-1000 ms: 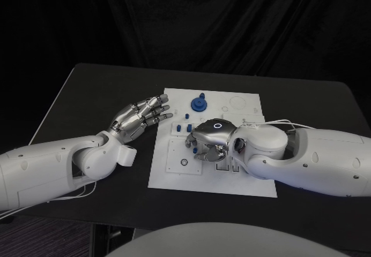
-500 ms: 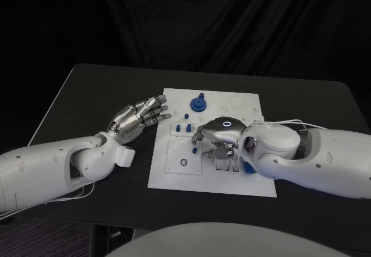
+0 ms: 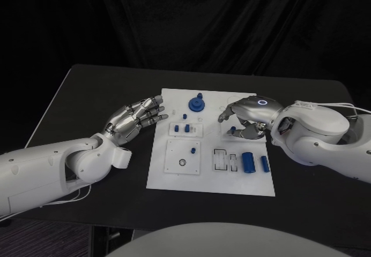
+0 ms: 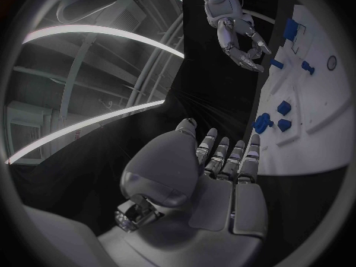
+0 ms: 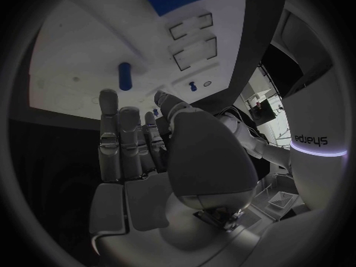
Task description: Assemble the parts on the task board
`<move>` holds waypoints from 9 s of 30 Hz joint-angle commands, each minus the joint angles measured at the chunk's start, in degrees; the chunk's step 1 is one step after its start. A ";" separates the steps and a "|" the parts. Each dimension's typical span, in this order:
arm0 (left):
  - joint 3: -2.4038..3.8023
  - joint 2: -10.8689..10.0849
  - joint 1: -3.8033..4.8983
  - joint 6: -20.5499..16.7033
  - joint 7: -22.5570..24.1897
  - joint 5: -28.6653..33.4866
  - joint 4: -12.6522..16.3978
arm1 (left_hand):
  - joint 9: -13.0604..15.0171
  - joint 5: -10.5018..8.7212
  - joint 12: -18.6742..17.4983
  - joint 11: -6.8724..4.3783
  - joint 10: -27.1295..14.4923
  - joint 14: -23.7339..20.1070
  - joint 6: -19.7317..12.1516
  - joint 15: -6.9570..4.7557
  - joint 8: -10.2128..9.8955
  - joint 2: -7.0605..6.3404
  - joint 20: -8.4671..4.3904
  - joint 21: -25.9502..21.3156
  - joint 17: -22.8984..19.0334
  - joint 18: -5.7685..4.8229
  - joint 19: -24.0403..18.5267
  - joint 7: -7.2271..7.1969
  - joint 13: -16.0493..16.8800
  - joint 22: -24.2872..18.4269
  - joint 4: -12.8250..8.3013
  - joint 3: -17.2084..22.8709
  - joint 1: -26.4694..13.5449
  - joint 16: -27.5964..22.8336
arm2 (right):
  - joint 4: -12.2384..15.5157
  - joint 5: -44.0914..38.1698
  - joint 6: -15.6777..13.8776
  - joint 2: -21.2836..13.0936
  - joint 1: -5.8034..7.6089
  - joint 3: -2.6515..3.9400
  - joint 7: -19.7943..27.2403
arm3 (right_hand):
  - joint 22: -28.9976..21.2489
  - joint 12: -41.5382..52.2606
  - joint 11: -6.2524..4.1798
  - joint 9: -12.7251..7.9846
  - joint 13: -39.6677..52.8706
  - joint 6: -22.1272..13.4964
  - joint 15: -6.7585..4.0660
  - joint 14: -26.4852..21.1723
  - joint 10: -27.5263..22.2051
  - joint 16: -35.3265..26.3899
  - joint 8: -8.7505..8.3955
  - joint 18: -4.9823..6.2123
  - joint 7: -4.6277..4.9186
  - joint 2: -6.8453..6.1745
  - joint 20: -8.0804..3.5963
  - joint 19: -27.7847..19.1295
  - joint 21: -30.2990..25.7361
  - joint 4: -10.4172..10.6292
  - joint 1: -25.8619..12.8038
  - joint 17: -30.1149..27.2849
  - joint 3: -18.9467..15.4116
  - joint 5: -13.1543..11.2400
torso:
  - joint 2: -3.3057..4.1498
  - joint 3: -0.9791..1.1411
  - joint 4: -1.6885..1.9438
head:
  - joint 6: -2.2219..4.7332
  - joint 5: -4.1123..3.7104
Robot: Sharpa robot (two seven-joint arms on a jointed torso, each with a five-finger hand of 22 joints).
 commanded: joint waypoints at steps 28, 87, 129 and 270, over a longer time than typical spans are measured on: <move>0.04 0.36 -0.21 0.30 0.84 0.17 -0.03 | 0.01 0.40 -0.19 0.01 -0.19 0.11 -0.09 0.24 0.11 -0.01 0.02 0.07 0.06 -0.73 0.34 -0.06 -0.01 -0.14 -0.32 -0.02 0.38 0.30 | -5.71 0.95 -2.75 -0.70 -3.48 -0.01 0.35 | 2.87 -6.31 -1.17 -5.45 -4.66 5.08 -0.28 2.63 10.85 0.35 -0.84 -0.71 2.27 -0.19 -0.27 3.10 1.65 2.96 0.28 0.86 -0.78 -3.82 | -0.06 0.05 0.10 | -0.01 -1.03; 0.05 0.17 -2.04 0.38 0.50 0.17 -0.06 | 0.34 1.20 -0.33 -0.82 -0.36 -0.14 1.59 0.41 0.59 0.08 0.01 -0.06 0.05 -1.11 0.51 1.73 -0.03 -0.79 -1.77 1.28 1.14 0.38 | 4.53 0.95 -4.10 1.48 0.07 0.02 -1.69 | 3.72 -6.48 -3.81 -2.27 -4.50 14.89 -2.33 5.21 24.00 1.30 3.97 -1.20 1.57 -0.26 -2.25 5.45 5.27 0.78 4.79 2.68 2.99 -1.45 | 0.00 -0.11 0.06 | -0.01 0.50; 0.06 1.72 -2.17 1.28 0.33 0.17 -1.56 | 0.32 1.22 -0.49 -0.85 -0.48 -0.24 1.47 0.41 0.57 0.11 -0.01 -0.11 0.03 -1.12 0.42 1.73 -0.05 -0.96 -1.81 1.37 1.10 0.31 | -2.30 -4.38 -0.90 16.63 -7.46 0.03 4.20 | 3.71 -7.45 -3.69 -1.16 -4.49 15.00 -2.19 4.88 24.13 1.11 4.06 -1.24 1.62 -0.53 -2.19 4.98 5.23 0.09 5.27 2.77 2.87 -3.39 | -0.05 0.03 -0.02 | -0.01 1.42; 0.04 -0.22 -2.82 1.05 0.74 0.17 -0.94 | 0.50 1.63 -0.02 -0.90 -0.08 -0.35 2.38 0.09 0.93 -0.36 -0.05 -0.26 0.05 -0.91 0.55 2.07 0.02 -1.28 -2.60 1.95 0.92 0.47 | 10.09 8.31 0.40 -13.42 -10.70 -0.09 -22.50 | 13.13 65.56 -8.86 18.10 73.63 3.70 -6.60 22.49 52.39 28.73 30.88 -8.38 -2.94 4.41 -6.16 19.73 55.38 9.98 -30.18 37.04 -15.37 0.14 | 0.12 -0.07 -0.22 | -0.01 -9.38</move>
